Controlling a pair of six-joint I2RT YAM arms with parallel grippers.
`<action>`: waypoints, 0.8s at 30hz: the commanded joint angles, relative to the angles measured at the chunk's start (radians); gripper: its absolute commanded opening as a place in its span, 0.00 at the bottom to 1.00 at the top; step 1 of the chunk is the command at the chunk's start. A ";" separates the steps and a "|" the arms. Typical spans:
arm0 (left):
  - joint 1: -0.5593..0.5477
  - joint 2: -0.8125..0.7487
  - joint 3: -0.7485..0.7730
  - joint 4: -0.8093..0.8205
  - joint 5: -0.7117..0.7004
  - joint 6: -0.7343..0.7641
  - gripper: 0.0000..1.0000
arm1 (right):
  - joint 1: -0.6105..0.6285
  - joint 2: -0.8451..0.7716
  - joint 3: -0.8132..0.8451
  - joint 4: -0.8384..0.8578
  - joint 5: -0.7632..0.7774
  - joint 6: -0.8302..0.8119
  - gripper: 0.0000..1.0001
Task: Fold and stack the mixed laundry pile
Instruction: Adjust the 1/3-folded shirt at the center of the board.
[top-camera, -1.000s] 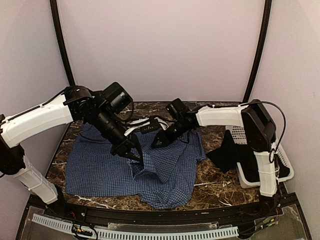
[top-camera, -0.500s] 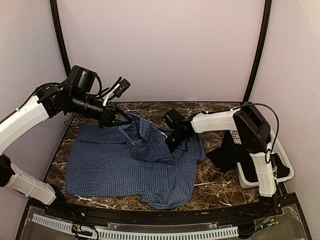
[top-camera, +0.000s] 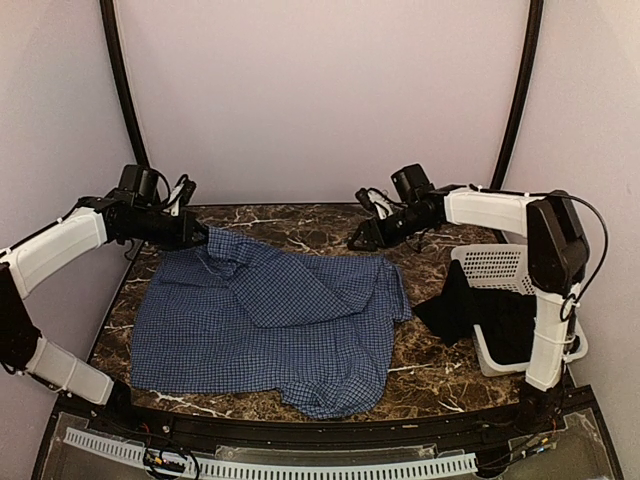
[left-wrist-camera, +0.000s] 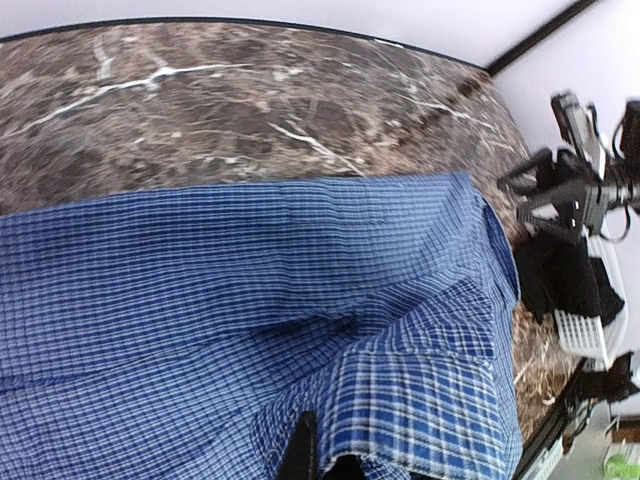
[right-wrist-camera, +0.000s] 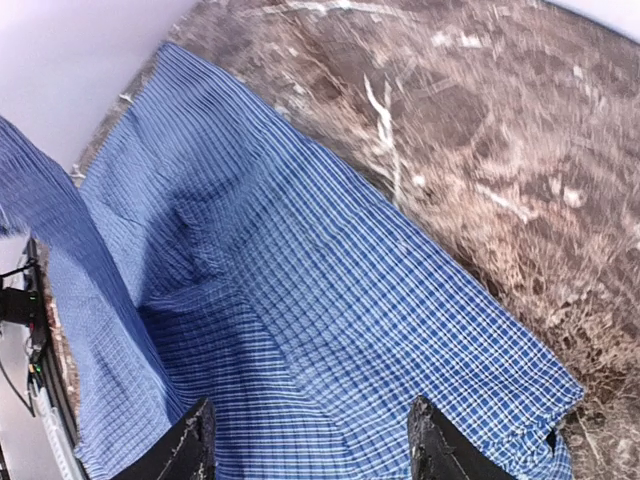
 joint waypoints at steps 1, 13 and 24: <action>0.132 -0.001 -0.048 0.085 -0.028 -0.125 0.00 | 0.008 0.117 0.012 0.006 0.044 0.005 0.61; 0.220 0.149 -0.064 0.096 -0.148 -0.150 0.00 | -0.018 0.161 0.070 -0.023 0.104 0.008 0.63; 0.242 0.195 -0.054 0.139 -0.218 -0.177 0.00 | -0.030 0.074 0.078 0.002 0.063 0.011 0.56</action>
